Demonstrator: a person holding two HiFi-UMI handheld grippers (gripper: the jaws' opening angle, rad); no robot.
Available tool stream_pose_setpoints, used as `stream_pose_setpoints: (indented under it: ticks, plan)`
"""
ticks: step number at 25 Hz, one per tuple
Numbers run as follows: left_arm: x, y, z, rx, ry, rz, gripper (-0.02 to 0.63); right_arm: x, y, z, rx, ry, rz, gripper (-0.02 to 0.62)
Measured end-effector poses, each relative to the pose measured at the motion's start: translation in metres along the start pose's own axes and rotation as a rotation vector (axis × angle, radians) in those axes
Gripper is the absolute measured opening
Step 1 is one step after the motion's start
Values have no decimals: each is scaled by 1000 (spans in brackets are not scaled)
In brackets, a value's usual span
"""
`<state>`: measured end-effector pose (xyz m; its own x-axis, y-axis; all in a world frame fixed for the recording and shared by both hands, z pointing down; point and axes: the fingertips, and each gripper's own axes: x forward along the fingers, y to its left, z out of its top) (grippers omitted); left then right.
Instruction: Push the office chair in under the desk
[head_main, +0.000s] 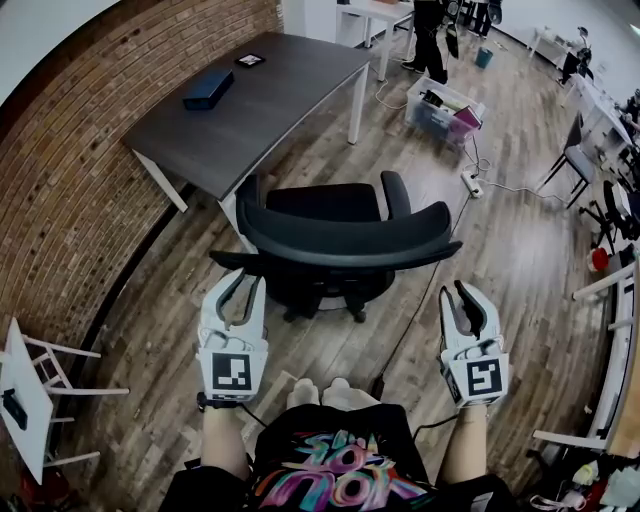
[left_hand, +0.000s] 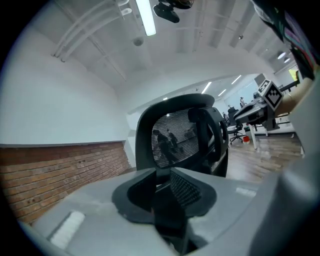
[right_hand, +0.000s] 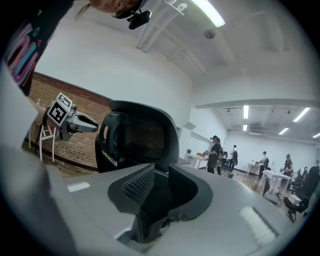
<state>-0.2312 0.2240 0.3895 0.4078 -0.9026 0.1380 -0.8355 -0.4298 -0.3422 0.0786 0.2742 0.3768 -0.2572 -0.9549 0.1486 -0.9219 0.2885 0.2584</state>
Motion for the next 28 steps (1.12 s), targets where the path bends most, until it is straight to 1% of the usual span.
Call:
stream_pose_setpoints:
  ticks: [4,6,8,11,13,16,19,23,28]
  plan:
    - [5,7,-11,80,33,-23,108,11,-6,-11,-59,30,52,132]
    - [7,11,-20,145,56,-42,133,16,-7,-18,-92,40,85,165]
    - [9,13,-28,191,73,-63,160,22,-9,-20,-135,56,101,192]
    - [14,10,-41,253,109,-94,201,31,-10,-29,-198,87,139,223]
    - [18,6,-48,313,139,-116,234,38,-11,-34,-245,108,156,232]
    - [23,3,-58,395,177,-147,251,50,-14,-43,-356,142,165,244]
    - [28,1,-60,452,192,-159,264,60,-16,-52,-454,161,175,256]
    - [37,1,-61,507,207,-164,267,70,-18,-57,-516,186,182,264]
    - [41,2,-70,564,229,-175,268,80,-12,-64,-529,198,226,260]
